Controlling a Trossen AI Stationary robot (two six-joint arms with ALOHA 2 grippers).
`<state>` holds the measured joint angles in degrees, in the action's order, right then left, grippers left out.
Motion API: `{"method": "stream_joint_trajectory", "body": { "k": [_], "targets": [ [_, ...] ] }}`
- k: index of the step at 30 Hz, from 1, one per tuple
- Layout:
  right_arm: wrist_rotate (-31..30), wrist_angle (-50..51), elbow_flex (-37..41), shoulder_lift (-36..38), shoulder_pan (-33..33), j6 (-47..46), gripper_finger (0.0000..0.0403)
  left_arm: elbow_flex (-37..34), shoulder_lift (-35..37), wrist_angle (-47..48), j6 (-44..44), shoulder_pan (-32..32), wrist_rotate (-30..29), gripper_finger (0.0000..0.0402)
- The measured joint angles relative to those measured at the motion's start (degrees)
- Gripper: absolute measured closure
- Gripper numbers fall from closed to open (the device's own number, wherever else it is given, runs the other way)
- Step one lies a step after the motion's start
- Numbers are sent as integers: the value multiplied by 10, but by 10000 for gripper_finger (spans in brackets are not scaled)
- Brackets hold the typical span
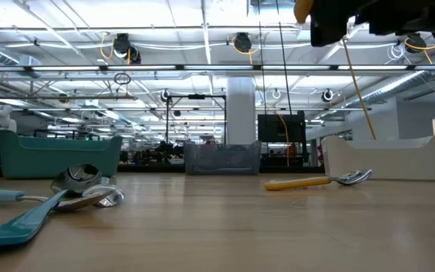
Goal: Sort silverware by color (type)
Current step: Put the yellow spoon into the green bin
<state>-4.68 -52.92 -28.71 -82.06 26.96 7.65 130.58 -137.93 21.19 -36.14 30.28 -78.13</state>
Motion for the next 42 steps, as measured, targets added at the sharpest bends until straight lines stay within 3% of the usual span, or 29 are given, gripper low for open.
{"method": "stream_joint_trajectory", "body": {
  "k": [9, 12, 19, 26, 29, 34, 42],
  "targets": [
    [34, -14, 0, 0, 1, 10, 204, 0, 0, -81, 111, -3, 61, 392],
    [33, -11, 0, 0, 1, 7, 242, 0, 0, -81, 123, -1, 62, 392],
    [1, -3, 0, 0, 1, -7, 375, 0, 0, -80, 160, 10, 65, 392],
    [-40, 38, 0, 20, 1, -22, 367, 0, 8, -62, 164, 19, 65, 369],
    [-62, 90, 0, 46, 1, -24, 371, 0, 28, -15, 146, 26, 82, 326],
    [-96, 184, 0, 96, -3, -54, 375, 1, 62, 140, 97, 37, 96, 254],
    [-101, 355, 0, 134, -45, -182, 370, 0, 67, 323, 173, 41, 143, 234]
  ]
}}
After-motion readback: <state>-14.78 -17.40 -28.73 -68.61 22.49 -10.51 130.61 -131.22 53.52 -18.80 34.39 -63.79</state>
